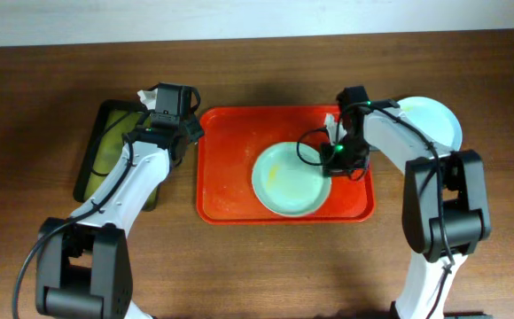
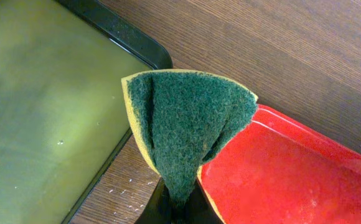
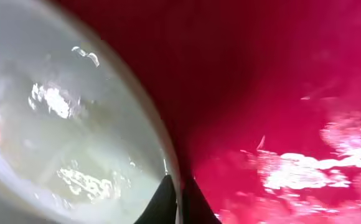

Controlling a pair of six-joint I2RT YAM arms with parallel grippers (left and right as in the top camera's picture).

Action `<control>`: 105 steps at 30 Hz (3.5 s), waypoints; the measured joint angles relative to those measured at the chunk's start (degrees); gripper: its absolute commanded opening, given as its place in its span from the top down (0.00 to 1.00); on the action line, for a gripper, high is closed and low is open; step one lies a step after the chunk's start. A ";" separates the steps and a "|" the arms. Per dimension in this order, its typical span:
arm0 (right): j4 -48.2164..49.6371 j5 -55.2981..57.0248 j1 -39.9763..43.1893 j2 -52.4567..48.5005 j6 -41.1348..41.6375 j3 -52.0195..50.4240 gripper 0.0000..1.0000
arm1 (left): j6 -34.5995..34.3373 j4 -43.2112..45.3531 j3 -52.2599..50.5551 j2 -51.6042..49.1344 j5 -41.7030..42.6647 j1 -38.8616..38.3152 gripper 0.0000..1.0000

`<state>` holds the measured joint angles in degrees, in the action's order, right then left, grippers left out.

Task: Clean dirty plates on tray and stack at the side
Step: 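Move the right gripper back to grip the pale green plate rim, then scrub the pale green plate with the sponge in the left gripper, then lift the pale green plate with the right gripper onto the stack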

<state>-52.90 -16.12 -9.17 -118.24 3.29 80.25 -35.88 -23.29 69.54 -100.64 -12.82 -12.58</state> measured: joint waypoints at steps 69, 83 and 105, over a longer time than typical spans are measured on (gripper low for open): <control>9.29 -2.12 -12.11 0.90 4.50 -1.64 0.96 | 3.50 -19.43 -2.32 -4.04 -7.37 -16.20 1.00; 9.86 -1.33 -11.91 0.90 4.44 -1.60 0.96 | 4.09 -16.85 2.34 -5.88 5.95 20.06 0.64; -22.73 102.01 -41.57 0.74 -14.71 34.47 0.96 | 5.68 -26.88 9.66 7.21 7.96 20.06 0.01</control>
<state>-75.64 85.89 -50.74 -117.49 -11.42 114.72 -30.20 -50.17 79.20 -93.43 -4.86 7.49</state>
